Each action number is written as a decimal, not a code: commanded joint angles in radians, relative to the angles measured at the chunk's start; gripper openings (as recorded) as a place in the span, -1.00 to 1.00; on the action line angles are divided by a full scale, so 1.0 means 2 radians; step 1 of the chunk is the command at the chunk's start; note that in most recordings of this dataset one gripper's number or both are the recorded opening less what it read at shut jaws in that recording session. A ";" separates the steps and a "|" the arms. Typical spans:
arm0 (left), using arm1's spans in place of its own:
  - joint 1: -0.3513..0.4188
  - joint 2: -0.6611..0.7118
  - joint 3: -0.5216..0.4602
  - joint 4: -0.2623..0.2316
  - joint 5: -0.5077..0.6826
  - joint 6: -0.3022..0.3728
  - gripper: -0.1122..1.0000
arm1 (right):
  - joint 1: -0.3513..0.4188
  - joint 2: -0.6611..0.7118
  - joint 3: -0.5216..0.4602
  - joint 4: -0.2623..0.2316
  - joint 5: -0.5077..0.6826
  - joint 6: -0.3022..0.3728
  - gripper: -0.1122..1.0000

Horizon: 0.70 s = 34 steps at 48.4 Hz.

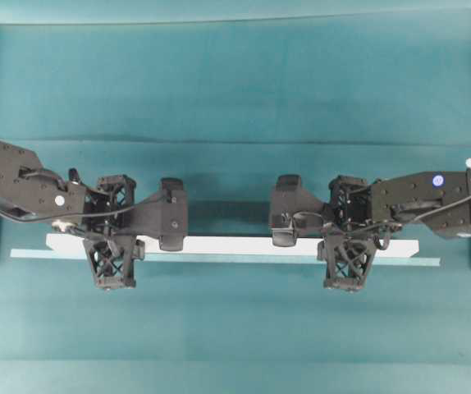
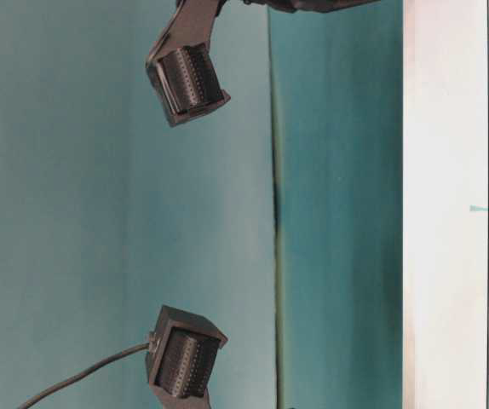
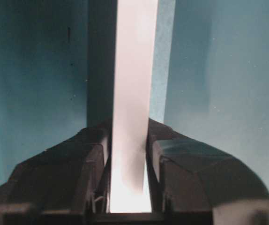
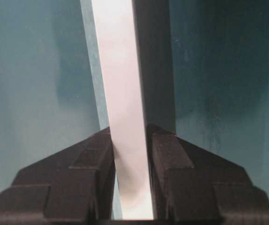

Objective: Lift a wooden board with both hands.
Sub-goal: 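Close both grippers on the board near each end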

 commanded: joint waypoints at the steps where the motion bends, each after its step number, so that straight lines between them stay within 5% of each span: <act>1: 0.000 -0.003 -0.006 0.001 -0.003 0.001 -0.48 | 0.002 0.005 -0.002 0.002 0.003 0.004 -0.41; 19: 0.005 -0.012 -0.007 0.002 0.002 -0.002 -0.48 | -0.001 -0.004 -0.010 0.002 0.012 0.006 -0.41; 34: 0.006 -0.067 -0.037 0.001 0.090 -0.005 -0.48 | -0.003 -0.046 -0.058 0.001 0.112 0.007 -0.41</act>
